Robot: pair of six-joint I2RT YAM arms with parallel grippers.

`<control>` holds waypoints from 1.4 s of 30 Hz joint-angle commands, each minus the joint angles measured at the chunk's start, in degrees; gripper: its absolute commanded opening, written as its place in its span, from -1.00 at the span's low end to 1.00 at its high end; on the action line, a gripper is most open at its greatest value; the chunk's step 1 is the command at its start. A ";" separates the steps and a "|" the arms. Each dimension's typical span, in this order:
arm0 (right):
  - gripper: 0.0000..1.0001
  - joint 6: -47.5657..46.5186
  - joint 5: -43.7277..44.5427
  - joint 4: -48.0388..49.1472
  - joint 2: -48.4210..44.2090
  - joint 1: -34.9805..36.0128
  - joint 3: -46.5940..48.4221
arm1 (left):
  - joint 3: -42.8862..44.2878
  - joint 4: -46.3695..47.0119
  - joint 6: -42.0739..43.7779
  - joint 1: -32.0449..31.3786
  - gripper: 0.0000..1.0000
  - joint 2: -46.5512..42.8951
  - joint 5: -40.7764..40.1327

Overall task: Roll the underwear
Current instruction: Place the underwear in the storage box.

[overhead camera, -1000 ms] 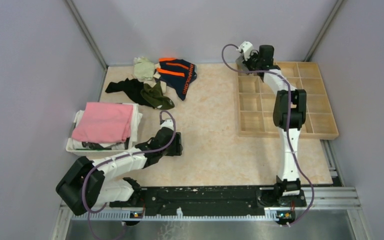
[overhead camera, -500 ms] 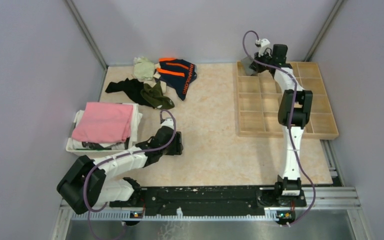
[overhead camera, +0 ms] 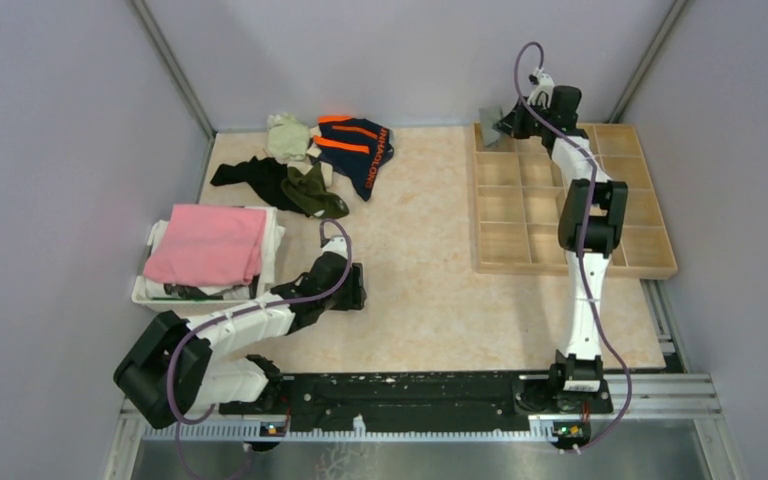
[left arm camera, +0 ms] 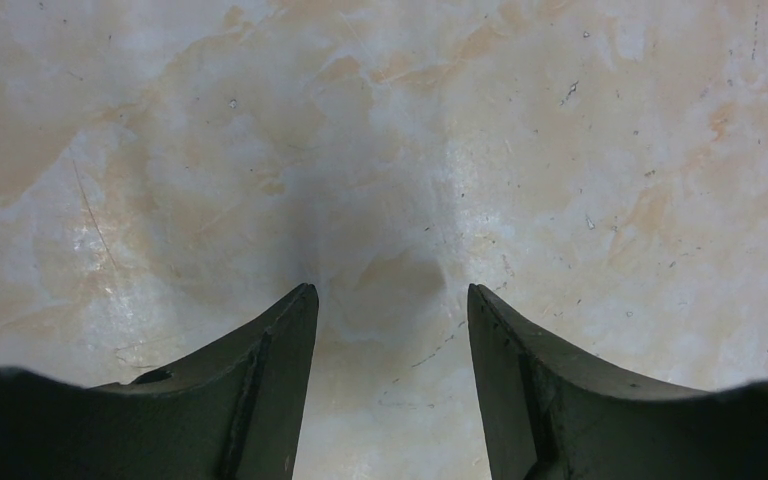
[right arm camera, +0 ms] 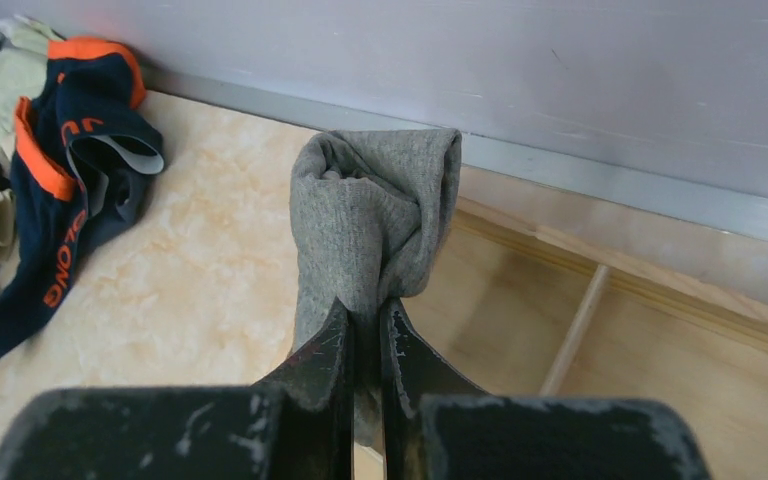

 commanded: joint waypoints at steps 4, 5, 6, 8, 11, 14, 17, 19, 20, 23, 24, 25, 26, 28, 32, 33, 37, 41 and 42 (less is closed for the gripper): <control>-1.00 9.19 0.13 3.34 3.43 0.06 0.16 | 0.28 1.38 0.42 0.24 0.26 -1.29 0.87; -1.00 9.58 0.71 3.29 3.70 0.06 0.13 | 0.20 1.48 0.42 0.24 0.26 -1.33 0.88; -1.00 9.88 1.40 3.14 3.93 0.01 0.13 | 0.13 1.49 0.42 0.24 0.27 -1.41 0.88; -0.99 10.27 2.28 3.11 4.51 0.05 0.28 | 0.08 1.55 0.42 0.24 0.26 -1.51 0.84; -0.94 10.50 2.93 2.96 5.32 0.05 1.02 | 0.00 1.70 0.42 0.24 0.26 -1.33 0.71; -0.78 9.66 3.77 1.22 6.05 0.06 2.69 | 0.16 1.88 0.49 0.22 0.26 -1.03 0.86; -0.44 8.53 4.33 0.48 5.62 0.06 2.72 | 0.43 1.75 0.59 0.24 0.26 -0.76 1.05; -0.25 7.63 4.95 0.00 5.10 0.06 2.59 | 0.52 1.73 0.59 0.24 0.26 -0.87 1.19; -0.19 7.12 5.31 -0.18 4.76 0.06 2.52 | 0.52 1.75 0.59 0.24 0.26 -0.94 1.22; -0.05 5.85 6.29 -0.71 3.72 0.06 2.33 | 0.43 1.60 0.46 0.24 0.26 -1.30 1.20; 0.00 5.50 6.62 -0.86 3.39 0.06 2.32 | 0.39 1.48 0.42 0.24 0.26 -1.40 1.15; 0.03 5.18 6.91 -0.95 3.09 0.04 2.26 | 0.35 1.47 0.46 0.24 0.26 -1.52 1.15; 0.04 4.95 7.25 -1.00 2.79 0.06 2.24 | 0.35 1.50 0.36 0.24 0.26 -1.72 1.15; 0.06 4.62 7.85 -0.99 2.08 -0.01 2.16 | 0.26 1.42 0.33 0.24 0.26 -1.84 1.19; 0.08 4.33 8.39 -0.26 -0.03 0.06 1.20 | 0.35 1.22 0.24 0.27 0.26 -1.99 1.28; 0.09 4.26 8.44 0.18 -0.67 0.06 0.66 | 0.41 1.20 0.24 0.29 0.26 -1.98 1.34; 0.12 3.73 9.37 1.49 -3.87 0.06 -1.47 | 0.61 0.86 0.15 0.25 0.26 -2.44 1.33; 0.14 3.44 12.22 3.99 -9.00 0.05 -5.77 | 0.76 0.54 -0.02 0.33 0.26 -3.20 0.86; 0.15 3.45 12.98 4.65 -11.07 0.05 -7.78 | 0.93 0.23 -0.02 0.33 0.27 -3.46 0.47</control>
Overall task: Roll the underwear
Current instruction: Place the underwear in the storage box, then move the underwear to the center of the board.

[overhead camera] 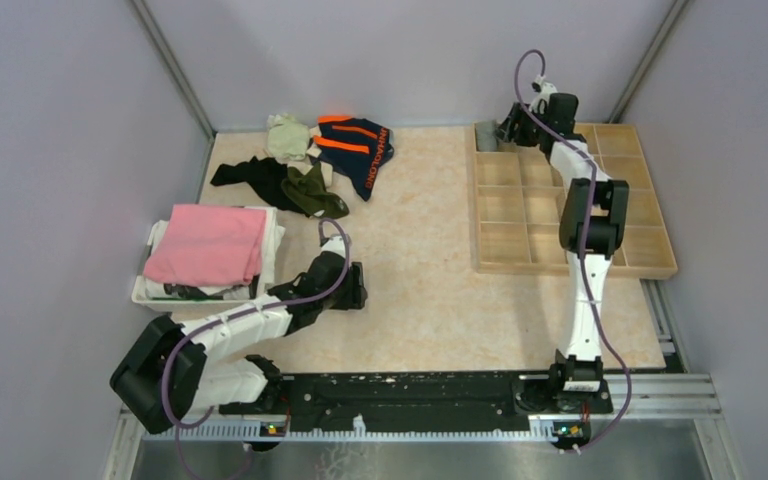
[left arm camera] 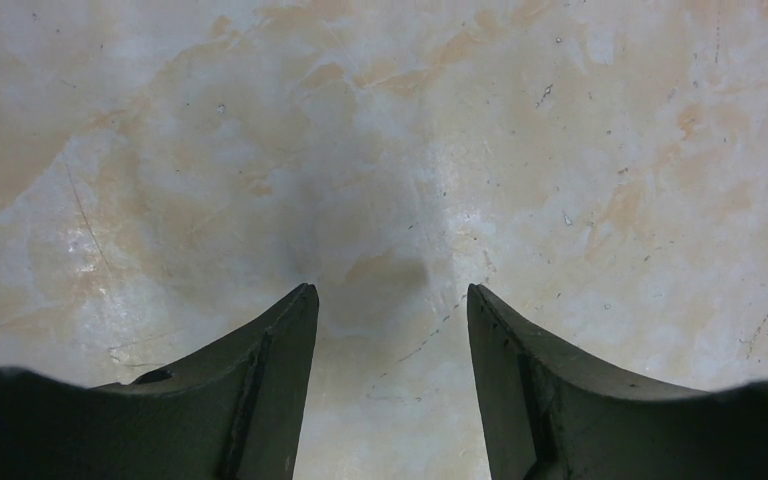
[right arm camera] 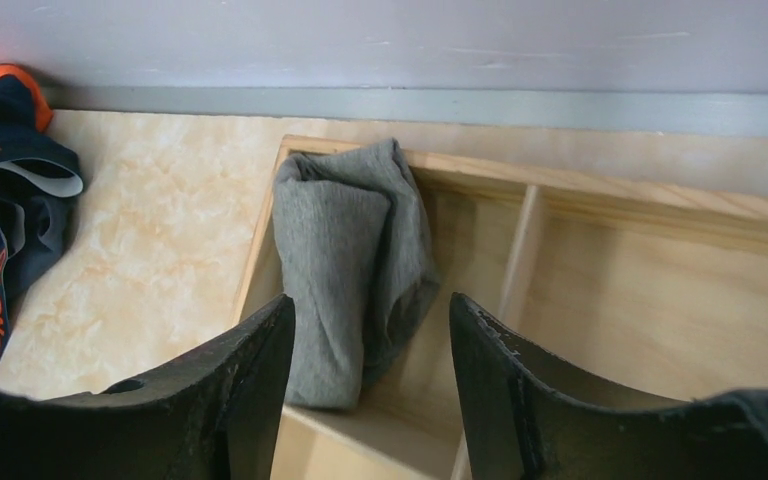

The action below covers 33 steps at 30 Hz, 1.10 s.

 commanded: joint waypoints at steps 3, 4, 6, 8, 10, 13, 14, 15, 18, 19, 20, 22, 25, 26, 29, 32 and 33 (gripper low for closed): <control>0.16 -0.53 6.60 6.67 -16.56 -0.53 -9.30 | 1.67 -0.62 0.30 0.37 0.28 -3.23 -1.55; 0.16 0.43 7.73 6.99 -18.86 -0.57 -11.26 | 1.93 -0.94 0.41 0.49 0.28 -3.62 -1.77; 0.16 2.82 8.87 7.04 -23.55 -0.52 -15.01 | 2.96 -1.67 0.63 0.70 0.28 -4.54 -2.08; 0.18 5.02 8.87 6.97 -28.51 -0.52 -19.39 | 4.08 -2.52 0.75 0.95 0.29 -5.37 -2.37; 0.19 7.27 8.15 7.21 -33.75 -0.56 -24.54 | 5.51 -3.45 0.99 1.41 0.29 -6.25 -2.43; 0.19 11.31 6.35 8.52 -42.33 -0.60 -33.45 | 8.08 -5.49 1.29 2.41 0.30 -7.73 -2.51; 0.19 12.95 5.66 9.13 -45.29 -0.60 -36.56 | 9.01 -6.24 1.27 2.78 0.31 -8.24 -2.64; 0.19 14.45 4.94 9.88 -47.97 -0.64 -39.90 | 9.92 -7.15 1.19 3.14 0.31 -8.82 -2.72; 0.18 19.26 1.00 11.03 -55.75 -0.60 -48.93 | 12.72 -10.33 1.20 3.82 0.32 -11.18 -3.10; 0.17 20.56 -0.22 10.49 -57.67 -0.41 -50.82 | 13.68 -11.22 1.35 3.96 0.33 -12.14 -3.62; 0.16 21.25 -0.80 9.76 -59.58 -0.01 -52.74 | 14.52 -12.27 1.40 4.19 0.35 -13.07 -4.55; 0.15 20.12 1.12 6.47 -63.16 2.20 -55.38 | 16.21 -13.51 1.28 4.80 0.39 -14.59 -6.76; 0.15 15.60 5.17 -0.93 -67.59 9.06 -57.21 | 18.26 -12.91 0.75 6.55 0.42 -14.23 -8.52; 0.15 14.35 6.04 -2.76 -68.91 12.08 -57.96 | 19.03 -11.95 0.71 7.32 0.42 -13.11 -8.34; 0.15 12.48 9.56 -6.93 -73.92 18.88 -61.37 | 22.15 -8.54 0.82 9.13 0.43 -7.06 -8.41; 0.15 11.87 10.64 -9.64 -78.57 23.14 -65.54 | 27.02 -5.23 1.35 10.57 0.44 1.30 -8.49; 0.15 11.98 10.13 -10.15 -80.18 23.57 -67.17 | 28.80 -3.90 1.73 10.87 0.44 4.23 -8.23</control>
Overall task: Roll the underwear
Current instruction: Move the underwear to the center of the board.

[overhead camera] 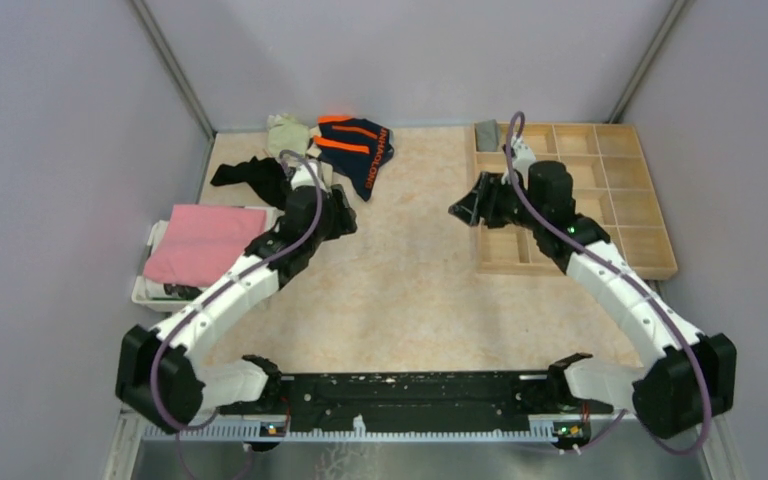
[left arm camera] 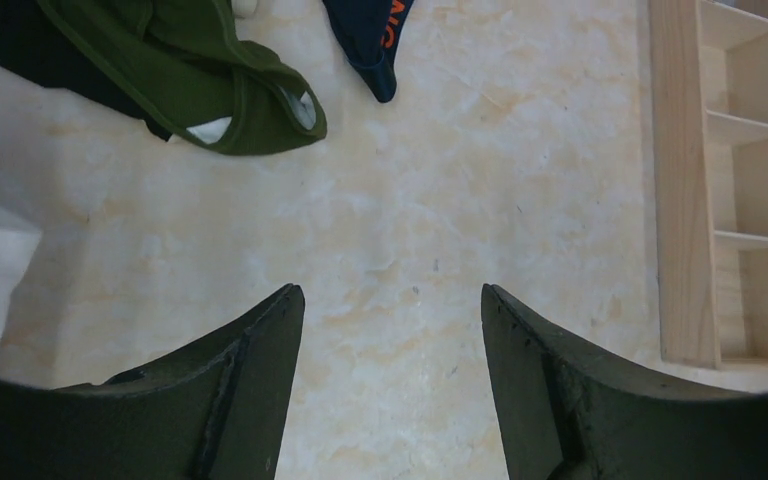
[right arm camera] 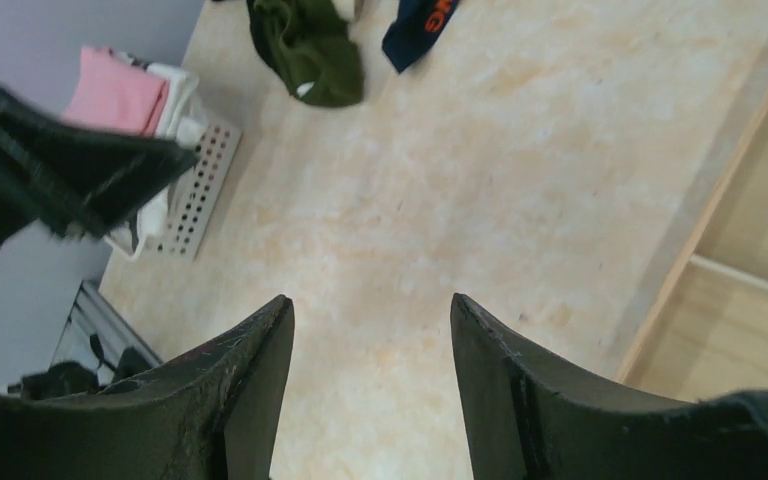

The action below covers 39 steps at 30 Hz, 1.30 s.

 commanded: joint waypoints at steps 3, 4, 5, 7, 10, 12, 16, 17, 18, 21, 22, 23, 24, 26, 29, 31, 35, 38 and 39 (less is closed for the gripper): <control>0.15 -2.24 2.79 -6.46 -12.07 2.52 -8.74 | 11.49 10.29 3.18 1.80 0.43 17.47 -0.06; 0.15 -2.73 3.17 -7.14 -13.66 2.53 -9.84 | 13.76 11.01 3.71 1.82 0.43 20.40 0.10; 0.15 -3.36 3.88 -8.06 -15.04 2.53 -10.78 | 16.78 11.72 4.34 1.79 0.42 23.77 0.27; 0.16 -4.25 4.45 -9.76 -17.34 2.52 -11.94 | 21.71 11.55 5.51 1.84 0.39 30.22 0.34; 0.16 -5.26 4.70 -11.33 -20.07 2.51 -13.29 | 28.08 10.73 7.28 1.84 0.36 39.92 -1.44; 0.16 -5.95 4.86 -11.93 -21.41 2.49 -13.87 | 31.17 10.17 8.63 1.79 0.35 44.09 -3.49; 0.17 -7.35 5.76 -13.01 -22.64 2.50 -14.76 | 35.55 9.74 10.95 2.44 0.35 50.83 -6.75; 0.17 -7.53 5.78 -12.94 -22.66 2.50 -15.04 | 36.53 9.36 11.10 2.64 0.35 52.17 -7.11; 0.17 -7.63 5.67 -12.89 -22.59 2.52 -15.28 | 37.30 9.06 11.16 2.92 0.35 53.45 -7.68; 0.17 -7.42 4.77 -12.12 -22.41 2.52 -16.09 | 38.18 9.28 11.03 3.98 0.35 55.73 -8.20; 0.17 -7.29 4.52 -11.80 -22.34 2.51 -16.34 | 38.41 9.41 10.86 4.29 0.35 56.27 -8.15; 0.17 -7.22 4.33 -11.56 -22.25 2.46 -16.60 | 38.59 9.60 10.72 4.75 0.36 56.89 -7.83; 0.17 -7.17 4.16 -11.32 -22.17 2.49 -16.88 | 38.91 9.81 10.70 5.10 0.36 57.42 -7.44; 0.17 -7.25 4.03 -11.08 -21.98 2.46 -17.19 | 40.02 9.72 10.70 5.73 0.35 58.87 -7.08; 0.18 -7.35 3.90 -11.00 -21.75 2.52 -17.75 | 41.84 9.77 10.95 6.58 0.34 60.95 -6.34; 0.18 -7.34 3.86 -10.90 -21.70 2.50 -18.19 | 42.87 10.14 11.32 6.85 0.32 62.34 -6.01; 0.18 -7.25 3.84 -11.43 -22.13 2.50 -18.49 | 45.11 10.40 11.87 7.36 0.23 64.59 -5.52; 0.18 -7.27 4.13 -12.44 -23.15 2.50 -18.42 | 46.23 10.50 12.17 7.50 0.03 65.57 -5.13; 0.18 -7.14 4.38 -12.40 -23.64 2.52 -18.63 | 46.41 10.60 12.19 7.50 -0.10 65.60 -4.77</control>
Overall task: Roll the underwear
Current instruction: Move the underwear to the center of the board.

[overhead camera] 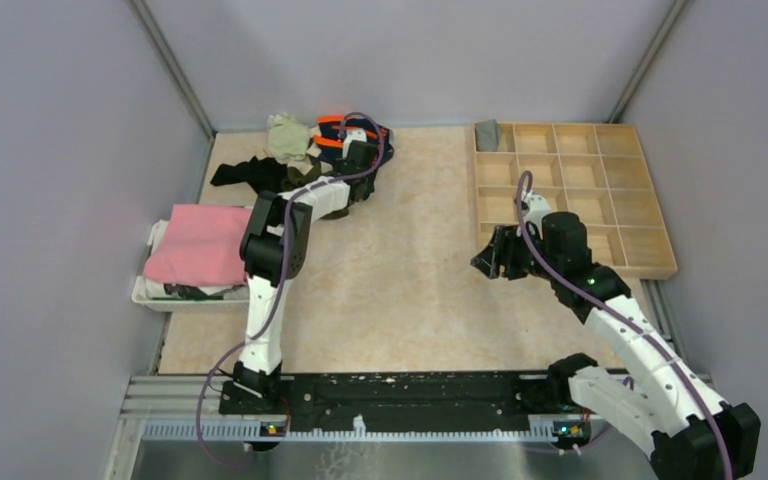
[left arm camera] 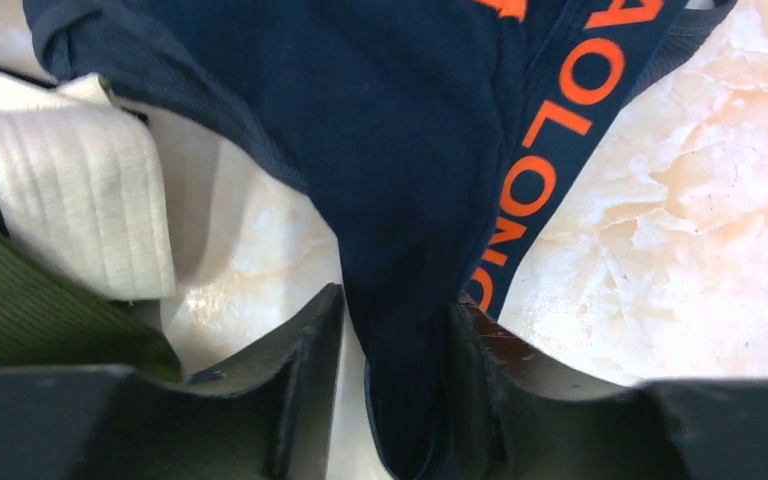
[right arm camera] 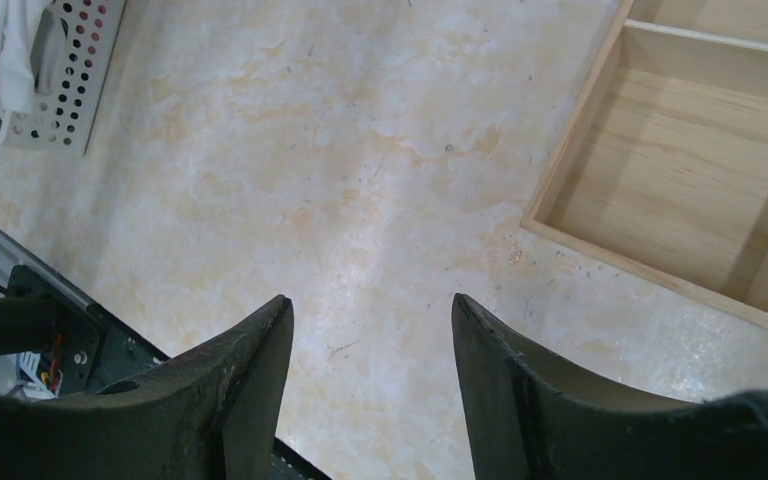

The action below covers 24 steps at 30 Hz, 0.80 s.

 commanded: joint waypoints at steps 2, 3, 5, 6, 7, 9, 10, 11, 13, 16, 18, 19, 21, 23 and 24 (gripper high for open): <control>0.18 -0.49 0.67 0.65 -2.88 0.08 -0.77 | 2.83 2.25 1.31 0.15 -0.30 0.48 1.91; 0.18 -0.44 0.89 0.75 -3.30 0.08 -0.99 | 2.60 2.63 1.31 0.11 -0.41 0.04 2.61; 0.18 -0.37 1.37 0.92 -3.71 0.07 -1.20 | 1.53 3.70 1.77 0.11 -0.67 -1.30 5.34; 0.18 -0.31 1.57 0.98 -3.94 0.08 -1.14 | 0.90 3.83 2.17 0.07 -0.79 -2.17 7.01; 0.17 -0.23 1.81 1.03 -4.21 0.08 -1.08 | 0.09 5.59 2.56 0.02 -0.90 -3.49 8.71; 0.18 0.06 2.27 1.16 -4.88 0.05 -0.88 | -1.68 7.80 2.95 -0.21 -1.00 -6.95 11.35; 0.18 0.13 2.52 1.01 -5.18 0.07 -0.67 | -2.31 8.61 2.98 -0.46 -1.00 -8.75 12.27; 0.18 0.08 2.78 0.75 -5.61 0.01 -0.42 | -2.66 9.01 2.91 -0.79 -1.00 -10.65 12.79; 0.18 -0.46 3.99 -0.49 -6.21 0.02 0.55 | -3.32 9.34 2.74 -1.65 -1.00 -14.67 13.65; 0.18 -1.10 6.36 -2.55 -7.65 0.02 1.47 | -5.34 9.39 1.95 -3.17 -1.00 -21.53 16.15; 0.18 -1.43 7.73 -3.18 -8.95 0.06 1.75 | -7.73 9.29 0.73 -4.23 -1.00 -26.55 18.71; 0.18 -1.40 8.28 -3.33 -9.75 0.03 1.78 | -9.48 9.26 -0.10 -5.00 -1.00 -28.98 19.94; 0.19 -1.27 8.92 -3.36 -11.13 0.01 1.78 | -14.56 9.28 -1.16 -7.43 -1.00 -34.47 21.54; 0.19 -1.11 9.58 -3.68 -12.29 0.07 1.93 | -19.21 9.20 -2.27 -9.47 -1.00 -40.19 21.65; 0.19 -1.10 9.78 -3.94 -12.64 0.08 2.14 | -23.32 9.20 -2.97 -11.33 -1.00 -43.25 23.24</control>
